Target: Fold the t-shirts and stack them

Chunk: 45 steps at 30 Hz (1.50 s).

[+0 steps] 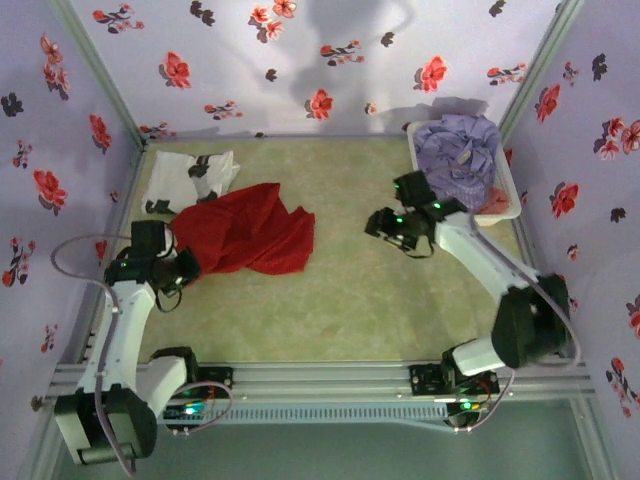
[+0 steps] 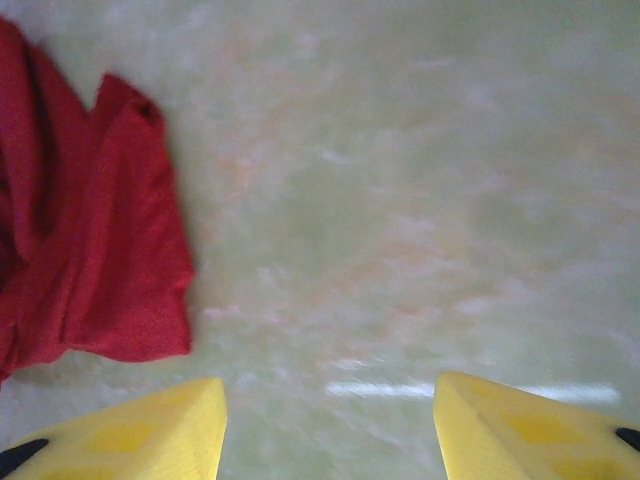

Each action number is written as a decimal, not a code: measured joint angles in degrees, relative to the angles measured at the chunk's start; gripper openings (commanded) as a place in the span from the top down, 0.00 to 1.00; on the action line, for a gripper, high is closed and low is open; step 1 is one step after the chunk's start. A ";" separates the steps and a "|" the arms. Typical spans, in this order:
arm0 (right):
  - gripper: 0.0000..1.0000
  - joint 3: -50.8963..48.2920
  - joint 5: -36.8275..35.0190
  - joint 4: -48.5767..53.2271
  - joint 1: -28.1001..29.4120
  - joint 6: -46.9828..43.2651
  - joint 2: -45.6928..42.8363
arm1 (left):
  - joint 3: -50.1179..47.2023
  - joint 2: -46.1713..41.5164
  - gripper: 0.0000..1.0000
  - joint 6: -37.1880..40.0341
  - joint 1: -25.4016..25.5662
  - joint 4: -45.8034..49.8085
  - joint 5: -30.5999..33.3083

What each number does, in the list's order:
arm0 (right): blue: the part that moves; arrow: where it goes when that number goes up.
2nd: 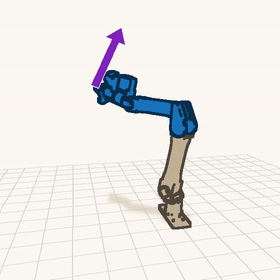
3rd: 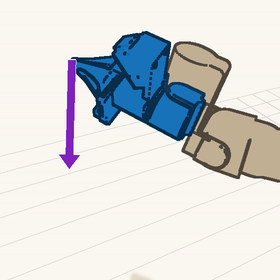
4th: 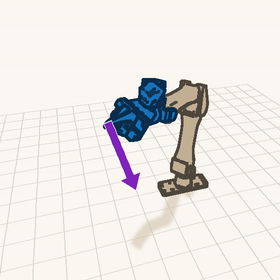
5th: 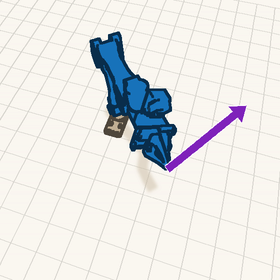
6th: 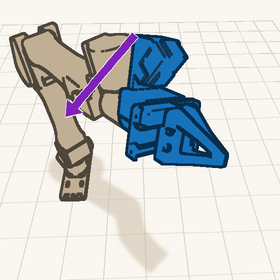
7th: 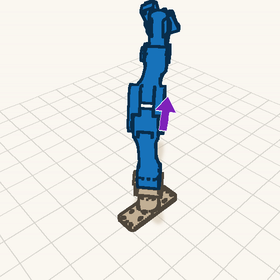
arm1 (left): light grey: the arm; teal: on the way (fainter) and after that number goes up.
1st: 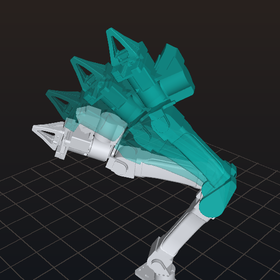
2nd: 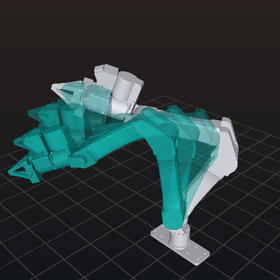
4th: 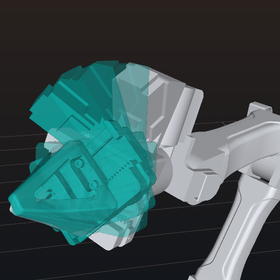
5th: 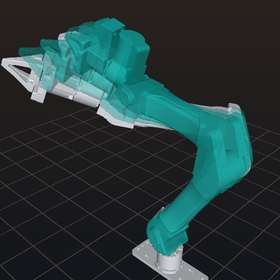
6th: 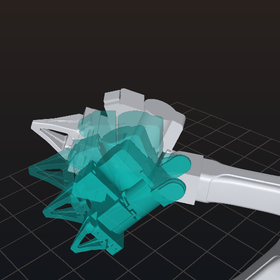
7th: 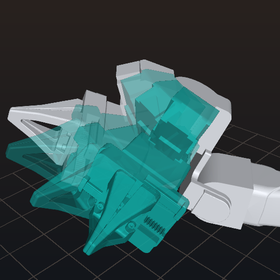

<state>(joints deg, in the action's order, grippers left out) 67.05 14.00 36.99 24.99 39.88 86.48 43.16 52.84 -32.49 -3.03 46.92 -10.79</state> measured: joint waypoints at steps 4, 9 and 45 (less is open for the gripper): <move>0.43 11.87 0.59 -4.59 5.60 -1.62 13.25 | -0.20 -1.44 1.00 -0.66 0.00 -0.61 -0.70; 0.44 29.49 1.70 -7.76 8.63 -3.52 28.87 | -0.22 -1.44 1.00 -1.57 0.00 -1.31 -1.81; 0.52 69.64 -0.92 -1.14 15.19 -2.86 62.64 | 0.57 1.81 1.00 -2.08 -1.49 -4.50 -5.16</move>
<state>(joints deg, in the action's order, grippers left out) 136.68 13.08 35.86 40.18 37.01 149.12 43.72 54.65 -34.57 -4.51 42.41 -15.94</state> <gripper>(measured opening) 0.481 0.063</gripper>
